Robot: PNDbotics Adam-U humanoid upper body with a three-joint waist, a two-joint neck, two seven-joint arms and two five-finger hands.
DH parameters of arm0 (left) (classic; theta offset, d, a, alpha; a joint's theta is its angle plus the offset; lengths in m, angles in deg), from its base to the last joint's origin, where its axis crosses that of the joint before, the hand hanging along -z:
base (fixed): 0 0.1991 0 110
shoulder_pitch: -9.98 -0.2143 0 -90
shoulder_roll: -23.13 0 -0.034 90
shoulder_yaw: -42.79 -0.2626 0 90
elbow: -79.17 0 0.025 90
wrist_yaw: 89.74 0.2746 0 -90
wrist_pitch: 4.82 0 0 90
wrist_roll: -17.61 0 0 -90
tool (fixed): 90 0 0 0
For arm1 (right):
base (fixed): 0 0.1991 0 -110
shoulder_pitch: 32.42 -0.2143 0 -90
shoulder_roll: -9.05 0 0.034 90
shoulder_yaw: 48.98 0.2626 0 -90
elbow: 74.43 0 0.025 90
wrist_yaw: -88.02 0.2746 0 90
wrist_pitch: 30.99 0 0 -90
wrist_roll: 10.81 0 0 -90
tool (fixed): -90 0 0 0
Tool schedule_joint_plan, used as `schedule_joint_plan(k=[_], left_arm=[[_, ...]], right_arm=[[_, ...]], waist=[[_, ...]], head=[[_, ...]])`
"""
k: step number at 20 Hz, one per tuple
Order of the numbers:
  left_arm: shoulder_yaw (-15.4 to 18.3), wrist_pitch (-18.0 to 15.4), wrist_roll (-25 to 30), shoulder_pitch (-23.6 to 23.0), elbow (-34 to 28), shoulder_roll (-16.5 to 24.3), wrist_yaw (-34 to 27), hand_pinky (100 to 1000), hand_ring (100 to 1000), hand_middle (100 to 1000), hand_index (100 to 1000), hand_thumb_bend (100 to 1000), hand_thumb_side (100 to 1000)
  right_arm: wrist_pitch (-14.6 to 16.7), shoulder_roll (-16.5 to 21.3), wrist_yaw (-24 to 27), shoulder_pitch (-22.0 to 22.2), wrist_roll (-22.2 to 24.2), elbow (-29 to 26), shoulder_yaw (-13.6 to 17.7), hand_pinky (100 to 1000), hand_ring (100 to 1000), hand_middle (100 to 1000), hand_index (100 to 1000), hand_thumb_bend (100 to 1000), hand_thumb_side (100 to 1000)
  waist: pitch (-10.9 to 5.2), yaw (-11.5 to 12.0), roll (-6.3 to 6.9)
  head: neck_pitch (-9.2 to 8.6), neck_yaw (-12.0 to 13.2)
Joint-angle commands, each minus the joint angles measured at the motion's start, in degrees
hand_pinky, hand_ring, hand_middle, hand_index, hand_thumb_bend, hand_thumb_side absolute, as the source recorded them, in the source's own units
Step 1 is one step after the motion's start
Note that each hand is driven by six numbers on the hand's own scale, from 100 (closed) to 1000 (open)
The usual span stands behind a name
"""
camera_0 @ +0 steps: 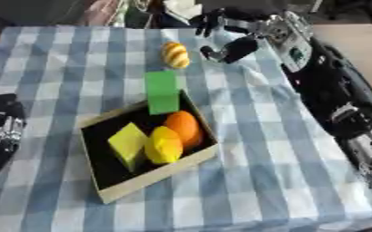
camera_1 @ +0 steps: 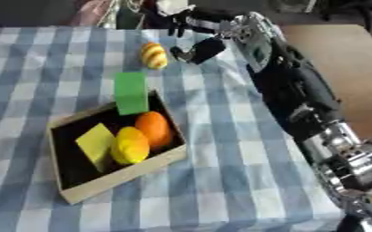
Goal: Pick up objects on the table and place them in the box.
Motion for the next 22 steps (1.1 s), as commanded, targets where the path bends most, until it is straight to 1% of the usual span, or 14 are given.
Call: schedule_joint_plan(k=[1,5,9,15,16,17,18,22], left_arm=[[-0.26,-0.15,0.35,0.84,-1.18,0.33,-0.31,729,542,575,776,200,658],[-0.66,-0.31,0.77,1.35,-1.45,0.27,-0.53,729,542,575,776,199,656],[-1.06,-0.51,1.25,1.73,-1.92,0.19,-0.80,729,542,574,776,200,653],[-1.74,-0.76,2.15,1.99,-2.73,0.06,-0.96,730,541,574,777,200,651],[-1.85,-0.81,2.29,2.09,-2.92,0.07,-1.01,730,541,574,777,200,650],[-1.96,-0.87,2.44,2.19,-3.11,0.09,-1.06,730,541,574,777,200,649],[-2.10,-0.92,2.62,2.29,-3.29,0.08,-1.12,730,541,575,778,201,648],[-2.43,-1.16,3.28,2.53,-3.93,-0.07,-1.31,731,541,575,778,202,646]], right_arm=[[-1.76,-0.17,-3.89,-2.03,-3.74,2.35,2.77,871,770,796,990,100,484],[-4.24,-0.86,-7.27,-2.36,-7.69,4.71,5.15,874,778,819,992,100,470],[-6.78,-1.45,-10.66,-2.16,-10.82,6.53,6.63,885,804,859,994,100,463],[-10.19,-2.40,-14.74,-2.02,-13.63,8.43,8.52,887,810,868,995,100,471],[-10.75,-2.61,-15.26,-2.04,-13.93,8.56,8.72,888,812,871,995,100,497],[-11.35,-2.85,-15.78,-2.07,-14.22,8.64,8.94,887,812,869,995,100,476],[-12.06,-3.12,-16.31,-2.08,-14.51,8.71,9.20,888,814,871,996,100,484],[-14.65,-4.55,-18.13,-1.94,-14.42,9.40,9.92,886,811,857,995,100,511]], waist=[[-0.36,0.56,-0.11],[-0.25,1.94,-0.08],[-0.14,3.18,0.09],[0.13,5.03,0.14],[0.15,5.34,0.15],[0.17,5.67,0.18],[0.19,6.02,0.20],[0.26,7.15,0.30]], head=[[0.25,-0.87],[0.25,-1.86],[0.25,-3.07],[0.25,-4.71],[0.25,-4.96],[0.25,-5.24],[0.25,-5.51],[0.25,-6.72]])
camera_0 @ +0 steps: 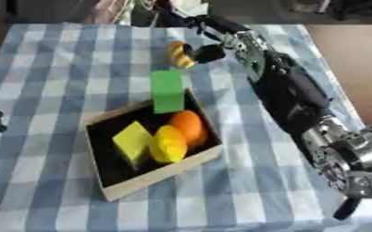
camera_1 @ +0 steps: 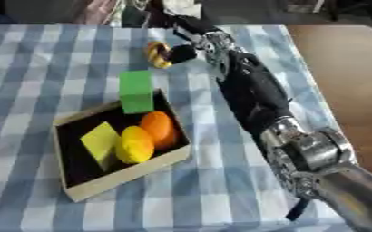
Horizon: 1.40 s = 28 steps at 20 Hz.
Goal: Pick up objects on the table and place them in the box.
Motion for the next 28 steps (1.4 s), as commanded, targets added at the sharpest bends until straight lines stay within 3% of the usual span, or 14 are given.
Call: schedule_joint_plan(k=[1,8,10,11,13,21,28], left_arm=[[-0.17,-0.19,0.56,0.68,-1.72,0.37,-0.36,731,541,574,778,202,646],[-0.41,-0.48,1.21,0.93,-2.38,0.23,-0.55,731,540,574,778,205,642],[-0.35,-0.49,1.26,0.82,-2.53,0.20,-0.53,731,539,575,779,205,643],[-0.35,-0.50,1.29,0.79,-2.58,0.20,-0.51,732,539,575,779,208,646],[-0.34,-0.55,1.36,0.82,-2.70,0.18,-0.49,732,539,575,779,207,642],[-0.31,-0.66,1.58,0.86,-2.78,0.11,-0.44,732,538,574,780,207,643],[-0.25,-0.68,1.56,0.87,-2.69,0.09,-0.43,732,538,574,781,207,643]], right_arm=[[-1.76,-0.40,-1.33,-1.21,0.28,-0.02,0.80,885,811,850,994,100,525],[-1.78,-1.57,-4.54,0.35,0.98,0.84,0.96,893,820,850,989,100,485],[-1.91,-1.60,-5.60,0.76,0.31,1.25,1.17,888,814,836,980,100,462],[-2.10,-1.64,-6.07,0.91,-0.07,1.49,1.28,882,806,818,968,100,409],[-2.51,-1.80,-6.79,1.20,-0.78,1.92,1.42,878,798,794,954,100,409],[-2.89,-2.29,-9.34,2.04,-2.54,2.57,1.23,860,763,725,900,100,119],[-2.93,-2.10,-9.93,2.13,-8.72,2.03,1.40,856,752,734,911,100,100]], waist=[[0.05,0.35,0.30],[0.12,2.03,0.29],[0.14,2.27,0.27],[0.15,2.34,0.27],[0.17,2.42,0.24],[0.19,2.43,0.22],[0.16,2.27,0.15]], head=[[0.25,-0.86],[0.25,-1.78],[0.25,-1.78],[0.25,-1.77],[0.25,-1.74],[0.25,-1.86],[0.25,-1.90]])
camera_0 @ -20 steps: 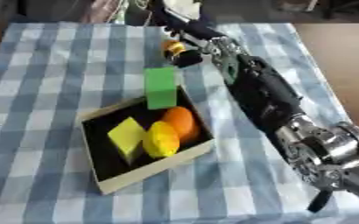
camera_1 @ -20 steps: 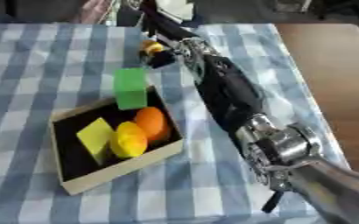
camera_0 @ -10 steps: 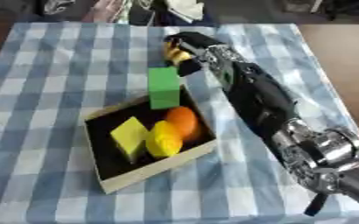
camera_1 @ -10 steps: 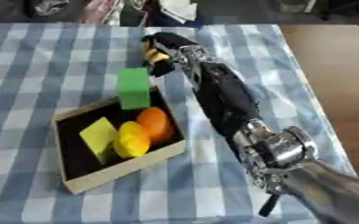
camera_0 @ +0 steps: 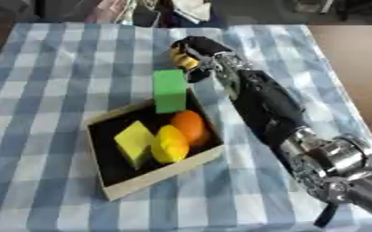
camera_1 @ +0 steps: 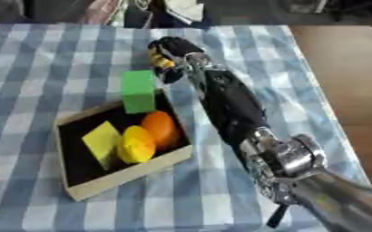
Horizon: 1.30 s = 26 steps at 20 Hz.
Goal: Pick up objects on the table and place them in the box.
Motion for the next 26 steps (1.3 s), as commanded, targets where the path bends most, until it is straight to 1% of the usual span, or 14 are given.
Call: schedule_joint_plan(k=[1,3,4,8,9,11,12,14,15,16,17,20,23,26], left_arm=[[0.27,-0.04,0.05,0.42,-1.10,0.14,0.00,733,537,574,781,208,644],[0.31,-0.05,0.04,0.41,-1.06,0.13,0.04,733,537,574,781,208,644],[0.35,-0.03,0.02,0.36,-1.01,0.12,0.06,733,537,574,781,209,645],[0.38,0.00,-0.02,0.28,-0.82,0.06,0.14,733,536,574,782,209,647],[0.37,-0.01,0.00,0.26,-0.77,0.04,0.15,734,536,575,782,209,648],[0.33,-0.07,0.08,0.23,-0.76,0.02,0.13,734,536,575,782,210,648],[0.34,-0.10,0.11,0.20,-0.77,0.01,0.13,734,536,575,782,210,648],[0.36,-0.12,0.14,0.11,-0.80,-0.01,0.15,734,535,575,783,210,648],[0.38,-0.11,0.14,0.07,-0.81,-0.01,0.16,734,535,575,783,210,648],[0.37,-0.11,0.15,0.05,-0.83,-0.02,0.18,734,535,575,783,213,648],[0.36,-0.12,0.17,0.04,-0.85,-0.02,0.17,734,535,575,783,210,648],[0.27,-0.17,0.29,0.07,-0.92,-0.02,0.13,734,534,575,783,212,648],[0.23,-0.23,0.39,0.07,-1.00,-0.07,0.09,734,534,575,783,214,648],[0.25,-0.25,0.42,0.06,-1.07,-0.11,0.05,734,533,574,783,216,647]], right_arm=[[0.27,0.69,-0.25,-0.79,-2.97,-0.65,0.36,858,752,749,924,100,104],[0.87,0.83,0.73,-0.79,-5.45,-1.02,0.45,858,752,749,924,100,104],[1.43,0.98,1.27,-1.15,-6.29,-1.36,0.39,862,754,759,933,100,144],[2.96,1.69,3.48,-2.03,-7.36,-2.74,0.31,863,755,761,935,100,140],[3.01,1.94,3.94,-2.29,-7.46,-3.12,0.35,866,768,788,944,100,164],[1.72,2.42,3.76,-2.67,-6.91,-2.95,0.52,869,781,809,952,100,195],[0.85,2.56,3.38,-2.63,-6.42,-2.56,0.62,877,803,843,963,100,252],[-1.44,2.78,2.16,-2.47,-5.20,-1.42,0.86,886,828,871,971,100,290],[-2.91,2.89,1.35,-2.34,-4.58,-0.74,1.00,888,833,875,972,100,322],[-4.29,2.93,0.64,-2.22,-3.87,-0.01,1.16,889,836,879,974,100,312],[-5.41,2.92,0.10,-2.17,-3.12,0.62,1.28,890,838,881,974,100,358],[-7.23,2.74,-0.52,-1.91,-0.83,2.10,1.49,891,842,881,975,100,442],[-8.20,2.53,-1.24,-1.73,2.22,3.18,1.32,885,839,870,975,100,449],[-9.08,2.40,-2.40,-1.52,4.18,3.34,1.28,860,813,829,955,100,324]], waist=[[0.10,-0.13,0.17],[0.12,-0.23,0.16],[0.12,-0.33,0.15],[0.13,-0.60,0.11],[0.13,-0.70,0.11],[0.15,-0.80,0.15],[0.16,-0.81,0.19],[0.18,-0.80,0.26],[0.19,-0.80,0.30],[0.19,-0.80,0.32],[0.19,-0.79,0.33],[0.20,-0.70,0.38],[0.20,-0.47,0.42],[0.18,-0.26,0.40]], head=[[0.25,-0.23],[0.25,-0.26],[0.25,-0.25],[0.25,-0.16],[0.25,-0.15],[0.25,-0.22],[0.25,-0.22],[0.25,-0.21],[0.25,-0.19],[0.25,-0.15],[0.25,-0.14],[0.25,-0.17],[0.25,-0.27],[0.25,-0.21]])
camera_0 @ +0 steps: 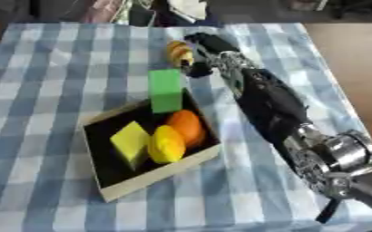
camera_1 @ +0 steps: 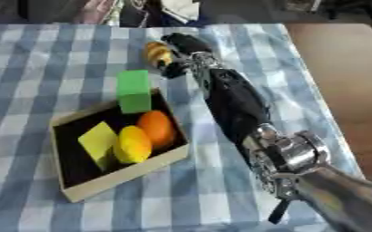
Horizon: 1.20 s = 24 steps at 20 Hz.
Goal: Pick up objects on the table and place them in the box.
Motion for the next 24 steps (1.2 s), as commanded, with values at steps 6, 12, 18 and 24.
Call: schedule_joint_plan(k=[6,12,18,24], left_arm=[[0.22,-0.11,0.26,0.45,-1.04,0.29,-0.02,733,532,574,784,218,648],[0.23,-0.16,0.28,0.48,-1.06,0.28,-0.06,733,531,574,784,219,647],[0.27,-0.12,0.19,0.54,-1.02,0.25,-0.07,732,530,573,784,218,648],[0.46,-0.03,-0.07,0.55,-0.94,0.23,-0.07,732,529,573,784,218,651]], right_arm=[[-1.03,0.69,-1.56,-0.66,2.49,-0.22,0.42,841,758,740,887,100,234],[-2.01,0.57,-3.02,-0.22,-0.38,-0.78,0.39,783,657,580,774,100,100],[-3.64,0.45,-4.24,0.46,-11.37,-1.86,0.68,749,563,382,545,100,100],[-2.60,0.71,-2.60,0.85,-19.60,-2.12,0.51,748,551,343,416,100,100]], waist=[[-0.03,0.32,0.17],[0.02,0.55,0.19],[0.07,0.54,0.17],[0.09,0.05,0.21]], head=[[0.25,-0.03],[0.25,-0.02],[0.25,-0.04],[0.25,0.30]])
